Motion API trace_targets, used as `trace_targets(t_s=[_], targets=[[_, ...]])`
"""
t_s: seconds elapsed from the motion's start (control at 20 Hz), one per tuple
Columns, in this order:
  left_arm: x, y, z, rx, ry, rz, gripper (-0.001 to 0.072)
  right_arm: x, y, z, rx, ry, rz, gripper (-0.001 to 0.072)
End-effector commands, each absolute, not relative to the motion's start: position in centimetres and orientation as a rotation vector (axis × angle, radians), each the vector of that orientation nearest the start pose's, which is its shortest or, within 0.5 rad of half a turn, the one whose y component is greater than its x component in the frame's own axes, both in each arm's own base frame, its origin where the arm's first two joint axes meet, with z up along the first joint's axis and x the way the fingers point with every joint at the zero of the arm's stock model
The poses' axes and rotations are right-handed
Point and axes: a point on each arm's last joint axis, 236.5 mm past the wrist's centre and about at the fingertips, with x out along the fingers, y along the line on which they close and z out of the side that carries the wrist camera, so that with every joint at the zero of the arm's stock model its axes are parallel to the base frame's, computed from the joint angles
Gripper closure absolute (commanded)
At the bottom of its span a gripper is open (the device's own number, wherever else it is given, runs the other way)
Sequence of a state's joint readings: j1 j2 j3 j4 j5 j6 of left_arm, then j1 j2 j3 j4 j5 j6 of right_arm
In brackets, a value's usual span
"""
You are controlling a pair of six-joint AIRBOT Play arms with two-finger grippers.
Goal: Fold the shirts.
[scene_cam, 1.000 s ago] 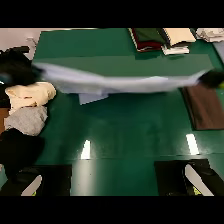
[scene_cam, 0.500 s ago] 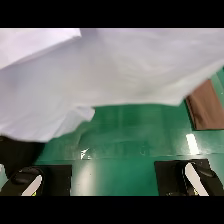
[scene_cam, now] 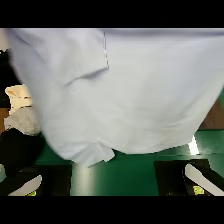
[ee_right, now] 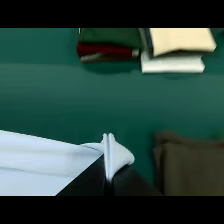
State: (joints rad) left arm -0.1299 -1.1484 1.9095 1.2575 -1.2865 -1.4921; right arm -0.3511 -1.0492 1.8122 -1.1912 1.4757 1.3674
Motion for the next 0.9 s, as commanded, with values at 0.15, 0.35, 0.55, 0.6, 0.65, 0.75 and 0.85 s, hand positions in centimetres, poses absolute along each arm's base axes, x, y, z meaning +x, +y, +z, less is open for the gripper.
trace_targets(t_s=[0.15,0.35,0.55,0.6,0.65,0.75,0.85], targets=[[49.5,-13.5,12.8,-0.085,1.051,-0.394,0.0685,42.1,-3.5,10.7,0.162,1.141,0.112,0.0701],[53.7,-13.4,5.8,-0.097,1.081,-0.354,0.0684,45.8,-3.8,5.0,0.217,1.209,0.124,0.0701],[55.1,-12.1,5.7,-0.108,1.042,-0.322,0.0685,47.7,-3.8,4.7,0.201,1.207,0.134,0.0701],[54.5,-11.7,5.3,-0.103,1.075,-0.322,0.0684,47.3,-3.6,4.5,0.202,1.223,0.138,0.0701],[53.8,-11.3,4.8,-0.077,1.106,-0.337,0.0684,46.5,-3.6,3.9,0.202,1.247,0.138,0.0701],[52.6,-11.3,3.8,-0.044,1.157,-0.365,0.0685,44.7,-3.2,2.4,0.214,1.288,0.135,0.0701],[51.3,-11.2,2.0,-0.042,1.219,-0.372,0.0685,42.9,-2.9,0.8,0.229,1.308,0.125,0.07]])
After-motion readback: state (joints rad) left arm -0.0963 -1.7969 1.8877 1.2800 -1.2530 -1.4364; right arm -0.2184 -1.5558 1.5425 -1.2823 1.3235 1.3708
